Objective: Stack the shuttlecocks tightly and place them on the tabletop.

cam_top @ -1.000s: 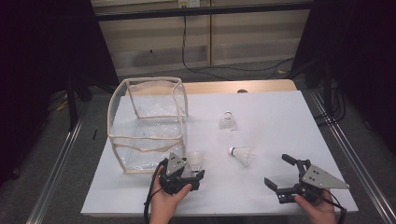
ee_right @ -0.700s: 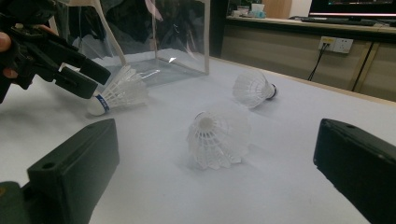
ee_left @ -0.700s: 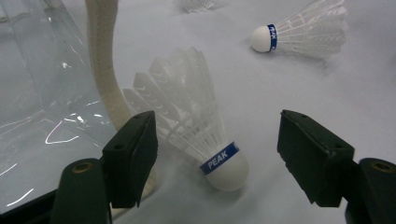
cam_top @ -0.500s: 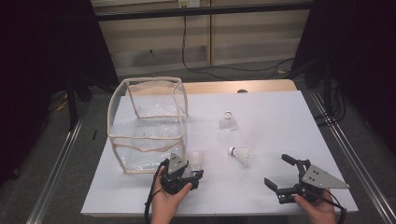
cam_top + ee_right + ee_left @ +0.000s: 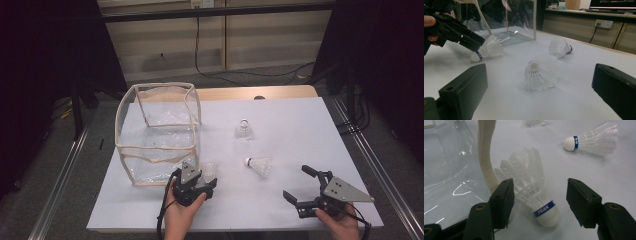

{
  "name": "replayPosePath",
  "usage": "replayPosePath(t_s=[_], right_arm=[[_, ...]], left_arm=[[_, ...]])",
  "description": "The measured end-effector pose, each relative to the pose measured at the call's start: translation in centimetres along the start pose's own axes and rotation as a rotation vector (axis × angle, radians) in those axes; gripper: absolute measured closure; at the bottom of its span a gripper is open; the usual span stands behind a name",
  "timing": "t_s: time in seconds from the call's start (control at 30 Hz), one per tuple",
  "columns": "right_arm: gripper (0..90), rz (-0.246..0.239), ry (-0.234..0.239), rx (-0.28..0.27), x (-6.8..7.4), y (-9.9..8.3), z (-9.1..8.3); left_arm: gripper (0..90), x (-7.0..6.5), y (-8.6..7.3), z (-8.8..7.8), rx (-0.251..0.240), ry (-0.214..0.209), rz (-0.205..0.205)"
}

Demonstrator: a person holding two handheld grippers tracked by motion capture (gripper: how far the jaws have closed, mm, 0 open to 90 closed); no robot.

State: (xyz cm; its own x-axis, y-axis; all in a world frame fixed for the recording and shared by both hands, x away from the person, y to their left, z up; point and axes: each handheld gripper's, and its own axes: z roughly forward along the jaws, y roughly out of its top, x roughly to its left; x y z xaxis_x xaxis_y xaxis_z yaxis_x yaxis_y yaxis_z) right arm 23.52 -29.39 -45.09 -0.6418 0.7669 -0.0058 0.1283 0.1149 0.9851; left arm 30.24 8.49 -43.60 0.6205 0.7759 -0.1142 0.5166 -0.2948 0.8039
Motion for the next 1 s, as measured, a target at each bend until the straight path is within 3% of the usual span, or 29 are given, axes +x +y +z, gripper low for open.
replayPosePath(t_s=[0.2,0.67,1.0], right_arm=[[0.0,-0.001,0.002,0.0,-0.1,0.0,0.0],[0.0,-0.001,0.001,0.0,-0.1,0.0,-0.1],[0.0,-0.002,0.003,0.0,-0.1,0.0,-0.1]], left_arm=[[41.2,-0.3,0.3,0.5,-0.002,0.02,0.005],[48.6,-1.1,1.4,1.9,-0.009,0.001,0.023],[51.7,-1.5,1.8,2.4,-0.041,0.001,-0.024]])
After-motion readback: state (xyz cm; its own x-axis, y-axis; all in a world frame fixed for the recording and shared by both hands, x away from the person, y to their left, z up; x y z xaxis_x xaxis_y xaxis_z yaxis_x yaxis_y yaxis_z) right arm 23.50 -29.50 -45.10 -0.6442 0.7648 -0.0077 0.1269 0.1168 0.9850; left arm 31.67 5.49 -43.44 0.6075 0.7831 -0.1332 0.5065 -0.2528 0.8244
